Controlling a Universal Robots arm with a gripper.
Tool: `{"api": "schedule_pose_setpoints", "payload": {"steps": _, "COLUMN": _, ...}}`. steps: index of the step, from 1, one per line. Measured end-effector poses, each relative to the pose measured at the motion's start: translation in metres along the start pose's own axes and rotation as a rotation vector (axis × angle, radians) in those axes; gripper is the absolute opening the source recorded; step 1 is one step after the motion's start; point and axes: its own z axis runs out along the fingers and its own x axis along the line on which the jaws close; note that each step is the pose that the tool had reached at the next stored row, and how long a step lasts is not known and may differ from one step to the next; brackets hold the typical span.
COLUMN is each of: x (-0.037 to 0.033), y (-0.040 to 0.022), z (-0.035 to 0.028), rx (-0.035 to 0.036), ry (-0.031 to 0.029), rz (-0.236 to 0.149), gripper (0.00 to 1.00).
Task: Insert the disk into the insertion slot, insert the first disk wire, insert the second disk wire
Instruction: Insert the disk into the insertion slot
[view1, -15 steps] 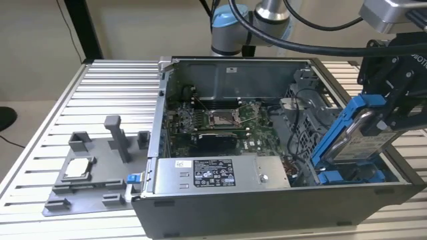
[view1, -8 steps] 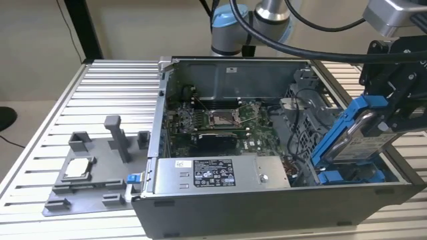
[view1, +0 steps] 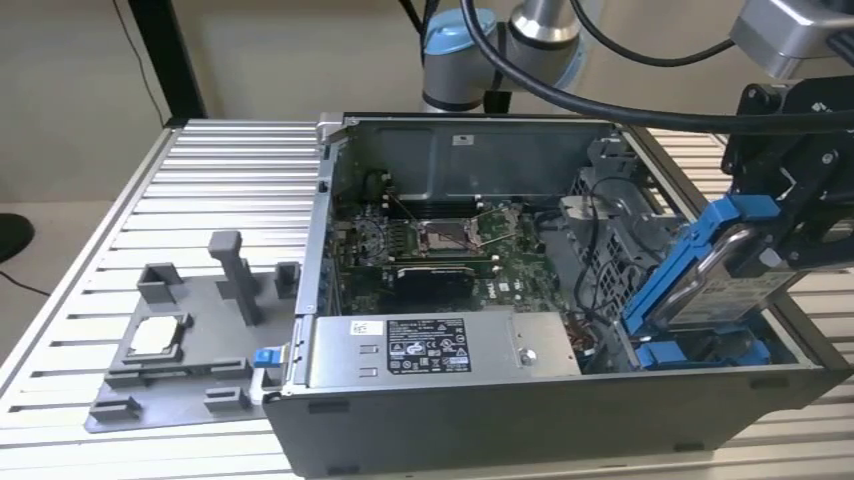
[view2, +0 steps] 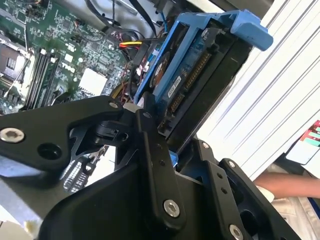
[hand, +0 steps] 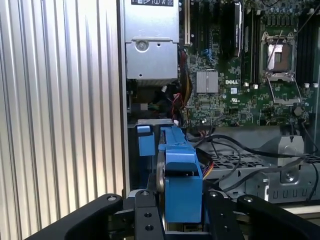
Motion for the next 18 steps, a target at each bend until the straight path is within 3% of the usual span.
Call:
{"api": "schedule_pose_setpoints", "payload": {"steps": 4, "x": 0.0010, "y": 0.0000, "z": 0.0027, "rx": 0.0000, "ry": 0.0003, "rz": 0.000, "gripper": 0.00}}
{"api": "schedule_pose_setpoints", "payload": {"steps": 15, "x": 0.0031, "y": 0.0003, "z": 0.0192, "rx": 0.0000, "ry": 0.0002, "rz": 0.000, "gripper": 0.00}}
{"api": "schedule_pose_setpoints", "payload": {"steps": 18, "x": 0.0034, "y": 0.0003, "z": 0.0213, "rx": 0.0000, "ry": 0.0000, "rz": 0.000, "gripper": 0.00}}
